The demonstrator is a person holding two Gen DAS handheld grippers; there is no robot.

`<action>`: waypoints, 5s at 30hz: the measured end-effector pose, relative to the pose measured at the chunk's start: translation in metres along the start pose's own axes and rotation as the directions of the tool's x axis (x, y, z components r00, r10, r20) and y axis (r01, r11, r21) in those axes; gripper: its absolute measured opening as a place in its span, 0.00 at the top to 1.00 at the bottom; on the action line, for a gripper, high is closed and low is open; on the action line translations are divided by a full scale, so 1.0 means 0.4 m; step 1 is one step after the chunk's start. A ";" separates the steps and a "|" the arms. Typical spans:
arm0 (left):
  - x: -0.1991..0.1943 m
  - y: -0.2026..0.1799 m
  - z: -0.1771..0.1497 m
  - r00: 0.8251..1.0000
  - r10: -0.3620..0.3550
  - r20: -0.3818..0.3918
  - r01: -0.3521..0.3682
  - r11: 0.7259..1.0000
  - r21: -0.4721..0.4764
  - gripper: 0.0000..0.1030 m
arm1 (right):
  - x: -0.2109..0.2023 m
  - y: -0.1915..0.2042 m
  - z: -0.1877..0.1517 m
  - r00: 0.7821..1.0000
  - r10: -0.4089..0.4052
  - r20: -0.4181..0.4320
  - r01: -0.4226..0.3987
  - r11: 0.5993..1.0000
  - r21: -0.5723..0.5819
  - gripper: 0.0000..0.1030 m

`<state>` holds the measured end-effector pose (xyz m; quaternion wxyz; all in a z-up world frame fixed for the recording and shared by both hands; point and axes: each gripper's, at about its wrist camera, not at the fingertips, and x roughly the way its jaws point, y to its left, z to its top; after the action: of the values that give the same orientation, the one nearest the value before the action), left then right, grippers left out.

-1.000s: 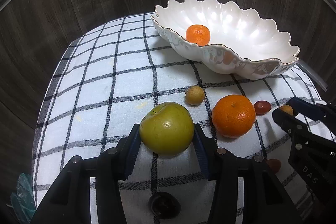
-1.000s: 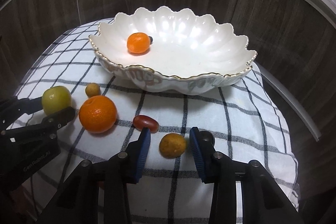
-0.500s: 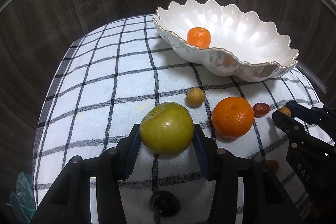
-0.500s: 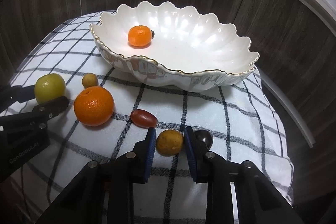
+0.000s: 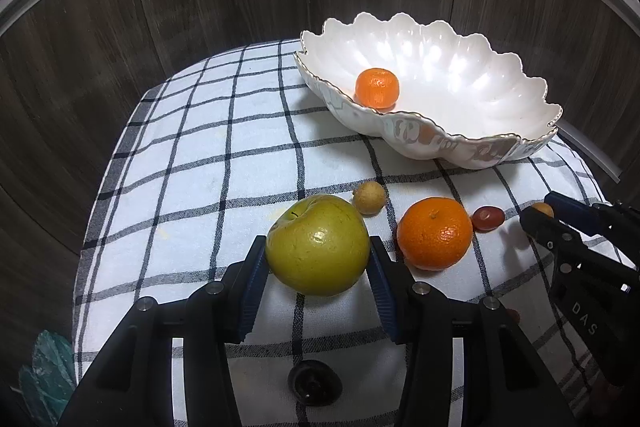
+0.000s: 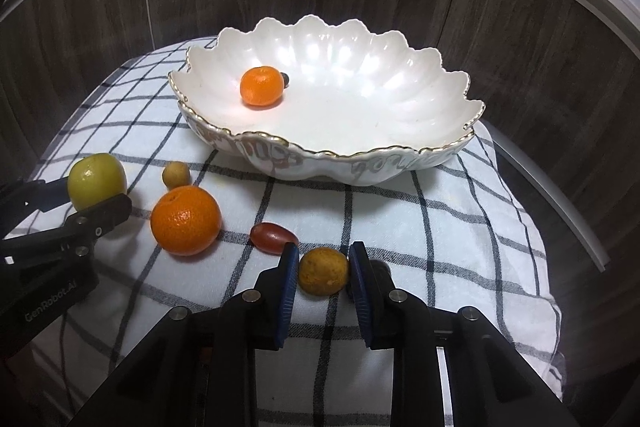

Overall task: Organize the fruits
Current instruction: 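Lift the apple with left gripper while right gripper lifts the yellow-brown fruit, then carry the apple with left gripper while right carries the yellow-brown fruit over the bowl, then open left gripper dropping the apple while right drops the yellow-brown fruit into bowl, then withdraw both open grippers from the bowl back over the loose fruit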

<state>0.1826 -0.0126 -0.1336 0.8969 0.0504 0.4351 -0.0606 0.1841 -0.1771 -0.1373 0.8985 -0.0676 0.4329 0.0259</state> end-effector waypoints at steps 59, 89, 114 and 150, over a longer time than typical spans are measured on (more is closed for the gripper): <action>-0.065 -0.102 0.242 0.993 -0.017 0.113 0.016 1.000 0.002 0.54 | -0.099 -0.154 0.205 0.979 -0.041 0.198 0.012 0.989 0.145 0.74; 0.062 -0.175 0.292 0.999 -0.031 0.022 0.031 1.000 -0.001 0.53 | 0.004 -0.208 0.278 0.987 0.000 0.161 -0.026 0.986 0.164 0.74; 0.026 -0.129 0.292 0.998 0.047 0.037 -0.046 0.998 -0.042 0.05 | -0.012 -0.233 0.275 0.984 -0.056 0.169 0.017 0.974 0.224 0.18; -0.118 -0.077 0.248 0.992 0.073 0.106 -0.067 0.996 -0.064 0.05 | -0.147 -0.189 0.220 0.973 -0.082 0.214 0.037 0.977 0.208 0.17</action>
<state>0.2258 -0.0543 -0.0363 0.9219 0.0354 0.3854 -0.0187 0.2235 -0.2386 -0.0299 0.9437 0.0145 0.3283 -0.0381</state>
